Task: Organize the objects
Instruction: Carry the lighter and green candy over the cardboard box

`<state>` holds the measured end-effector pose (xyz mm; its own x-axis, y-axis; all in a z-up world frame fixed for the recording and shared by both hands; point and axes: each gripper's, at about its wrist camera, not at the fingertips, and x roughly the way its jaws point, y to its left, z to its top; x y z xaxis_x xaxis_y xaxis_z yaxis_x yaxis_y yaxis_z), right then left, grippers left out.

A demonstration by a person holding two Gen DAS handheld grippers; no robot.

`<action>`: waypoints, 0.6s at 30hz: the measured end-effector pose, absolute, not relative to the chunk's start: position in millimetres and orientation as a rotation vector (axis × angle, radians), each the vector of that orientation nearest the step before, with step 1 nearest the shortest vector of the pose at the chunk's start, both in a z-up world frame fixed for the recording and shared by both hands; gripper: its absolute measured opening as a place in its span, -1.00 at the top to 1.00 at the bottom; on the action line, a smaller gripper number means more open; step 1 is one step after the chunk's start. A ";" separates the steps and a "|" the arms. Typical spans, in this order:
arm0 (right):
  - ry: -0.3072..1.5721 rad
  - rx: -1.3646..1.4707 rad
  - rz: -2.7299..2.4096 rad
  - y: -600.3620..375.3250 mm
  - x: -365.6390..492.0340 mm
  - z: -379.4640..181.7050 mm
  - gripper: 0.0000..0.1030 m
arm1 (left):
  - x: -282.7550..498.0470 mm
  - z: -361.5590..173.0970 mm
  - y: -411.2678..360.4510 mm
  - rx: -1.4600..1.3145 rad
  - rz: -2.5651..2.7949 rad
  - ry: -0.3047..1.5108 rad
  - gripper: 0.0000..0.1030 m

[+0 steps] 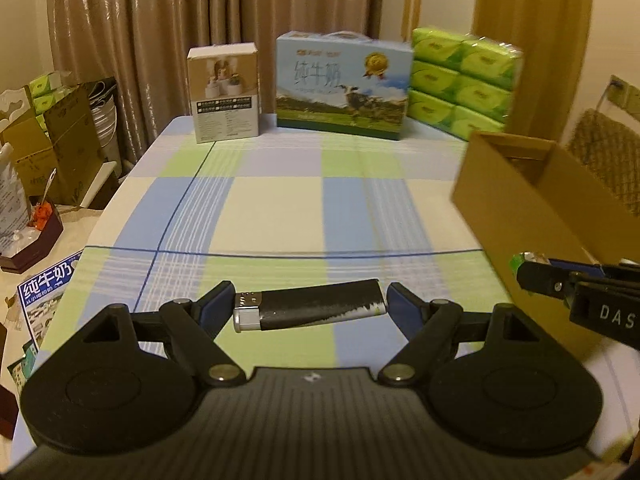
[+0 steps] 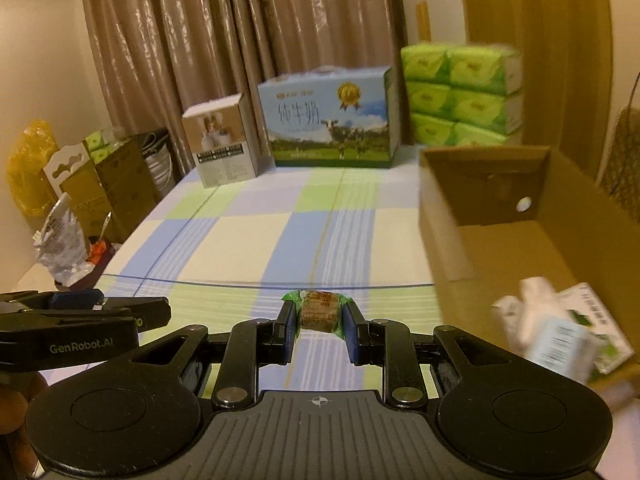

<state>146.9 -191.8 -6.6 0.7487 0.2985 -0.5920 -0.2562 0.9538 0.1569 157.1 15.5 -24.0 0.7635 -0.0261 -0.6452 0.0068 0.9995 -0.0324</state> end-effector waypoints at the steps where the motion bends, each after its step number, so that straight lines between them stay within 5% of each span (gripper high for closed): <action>1: 0.651 0.066 0.302 -195.2 138.1 -0.3 0.58 | 147.3 -18.6 12.0 -0.029 -0.017 0.694 -0.53; 18: 0.595 0.056 0.238 -257.4 48.5 56.1 0.58 | 51.8 28.6 -46.4 0.006 -0.098 0.669 -0.53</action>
<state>48.5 -257.4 56.1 0.8015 0.2382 -0.5485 -0.2063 0.9711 0.1203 51.8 -46.4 28.6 0.7803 -0.0887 -0.6191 0.0922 0.9954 -0.0263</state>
